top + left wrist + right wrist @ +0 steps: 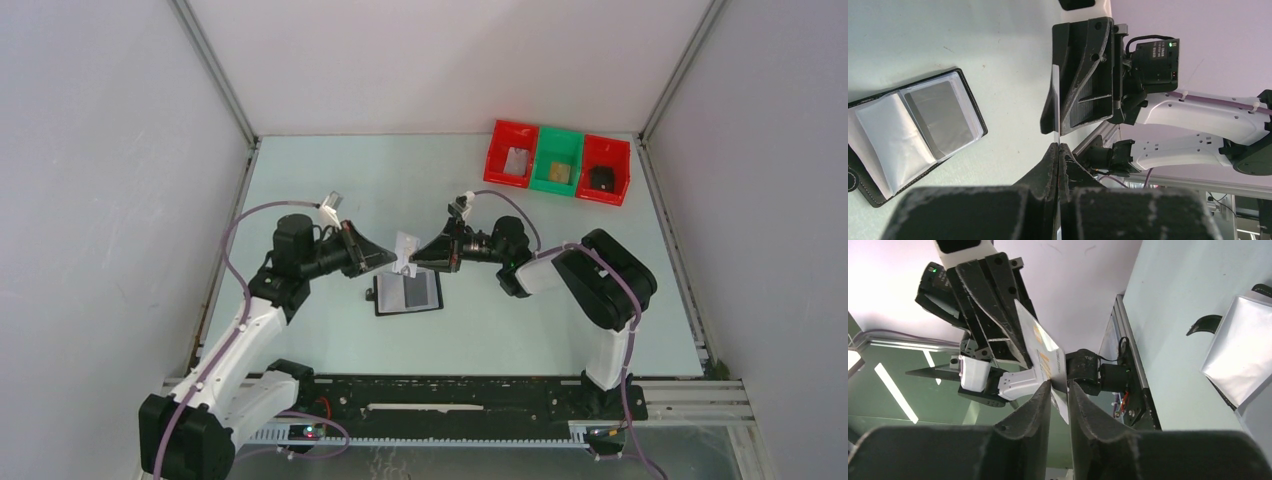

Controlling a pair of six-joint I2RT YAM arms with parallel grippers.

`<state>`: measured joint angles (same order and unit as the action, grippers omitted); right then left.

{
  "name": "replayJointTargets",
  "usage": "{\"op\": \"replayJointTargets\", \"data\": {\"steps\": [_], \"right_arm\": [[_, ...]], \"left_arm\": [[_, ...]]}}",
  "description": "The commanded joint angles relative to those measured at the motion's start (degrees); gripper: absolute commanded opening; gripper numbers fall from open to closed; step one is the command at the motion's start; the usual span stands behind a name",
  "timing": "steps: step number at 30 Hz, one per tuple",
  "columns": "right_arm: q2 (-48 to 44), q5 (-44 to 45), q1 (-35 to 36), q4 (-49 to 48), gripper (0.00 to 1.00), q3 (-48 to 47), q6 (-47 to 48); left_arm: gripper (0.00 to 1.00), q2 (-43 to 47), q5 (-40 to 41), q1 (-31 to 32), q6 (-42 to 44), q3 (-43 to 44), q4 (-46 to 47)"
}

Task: Take the credit cards out of the card holder
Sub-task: Place the credit card in the storage box.

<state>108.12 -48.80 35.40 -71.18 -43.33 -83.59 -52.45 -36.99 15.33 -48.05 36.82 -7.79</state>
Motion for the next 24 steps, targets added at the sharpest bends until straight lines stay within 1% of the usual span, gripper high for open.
{"op": "replayJointTargets", "data": {"steps": [1,4,7,10,11,12,14,15,16,18,19,20,22,24], "right_arm": [[-0.4,0.1,0.3,-4.7,0.24,-1.7,-1.3],[-1.0,1.3,0.5,-5.5,0.14,-1.3,-1.4],[-1.5,2.2,1.0,-5.8,0.00,-1.1,-1.7],[-2.6,2.9,1.2,-4.2,0.00,-1.0,-2.0],[-3.1,3.3,0.9,-4.2,0.00,-0.7,-2.9],[-3.7,3.3,0.6,-4.3,0.00,-0.7,-3.6],[-5.9,3.3,-0.6,-2.2,0.00,-0.2,-3.4],[-7.8,3.2,-1.4,0.7,0.00,0.2,-1.7],[-10.3,3.2,-2.5,5.3,0.00,0.5,1.3],[-16.7,4.4,-4.5,20.1,0.00,0.5,10.5],[-21.4,5.6,-6.0,32.7,0.00,0.0,15.8],[-24.5,7.4,-6.7,43.4,0.00,-1.5,22.0],[-29.8,13.1,-9.6,60.9,0.00,-4.9,32.4],[-33.3,18.9,-12.8,71.8,0.00,-8.1,38.8]], "left_arm": [[0.00,0.4,-1.7,-0.4,-0.4,-1.6,2.0],[0.00,0.3,-1.1,-0.4,0.4,-1.7,1.4],[0.00,0.1,-0.5,-0.4,1.8,-1.1,-0.2],[0.01,0.3,0.9,-0.4,3.1,-0.1,-1.8],[0.06,0.7,1.5,-0.4,3.7,0.5,-2.6],[0.16,0.9,2.3,-0.5,5.0,1.4,-4.3],[0.43,1.0,4.4,-0.6,7.6,5.2,-8.4],[0.51,0.8,5.5,-0.8,9.1,6.9,-10.3],[0.55,0.4,6.5,-0.9,10.4,8.8,-12.3],[0.57,0.2,9.3,-1.1,12.6,11.9,-15.6],[0.58,0.5,11.1,-1.2,13.2,13.1,-16.2],[0.58,1.0,12.5,-1.3,13.5,13.9,-16.5],[0.59,1.7,15.2,-1.2,14.0,15.7,-16.6],[0.59,1.7,17.5,-1.3,14.5,17.2,-16.6]]}}
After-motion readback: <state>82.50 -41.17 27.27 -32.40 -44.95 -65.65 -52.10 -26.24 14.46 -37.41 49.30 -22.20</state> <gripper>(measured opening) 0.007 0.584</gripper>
